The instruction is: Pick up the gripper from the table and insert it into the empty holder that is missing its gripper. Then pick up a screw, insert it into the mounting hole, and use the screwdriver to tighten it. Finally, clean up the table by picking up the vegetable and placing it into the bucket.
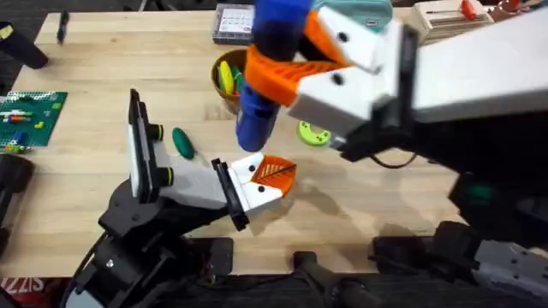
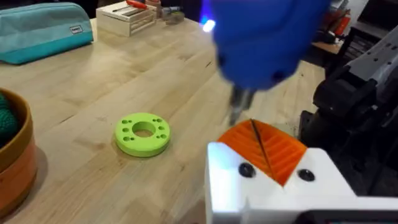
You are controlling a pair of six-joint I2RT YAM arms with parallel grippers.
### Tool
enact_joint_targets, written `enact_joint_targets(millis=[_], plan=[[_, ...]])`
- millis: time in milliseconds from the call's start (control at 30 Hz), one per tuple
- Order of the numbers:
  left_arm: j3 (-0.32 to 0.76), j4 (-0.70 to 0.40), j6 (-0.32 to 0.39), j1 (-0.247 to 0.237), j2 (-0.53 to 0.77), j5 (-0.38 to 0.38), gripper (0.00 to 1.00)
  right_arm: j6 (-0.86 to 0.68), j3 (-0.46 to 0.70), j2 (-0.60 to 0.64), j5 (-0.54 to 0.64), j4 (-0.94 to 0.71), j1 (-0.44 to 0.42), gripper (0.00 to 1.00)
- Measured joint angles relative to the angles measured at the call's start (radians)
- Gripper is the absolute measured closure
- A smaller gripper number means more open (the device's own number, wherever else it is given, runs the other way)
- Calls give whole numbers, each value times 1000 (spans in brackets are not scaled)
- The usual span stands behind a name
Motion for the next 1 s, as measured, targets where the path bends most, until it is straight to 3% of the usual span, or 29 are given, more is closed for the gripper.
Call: enact_joint_targets(millis=[200,700,1000], plan=[[0,0,0,0,0,0,983,1,0,-68,-2,-45,0,942],[0,0,0,0,0,0,983,49,-2,-65,-3,-83,0,942],[0,0,0,0,0,0,983,64,36,-35,14,-247,0,942]])
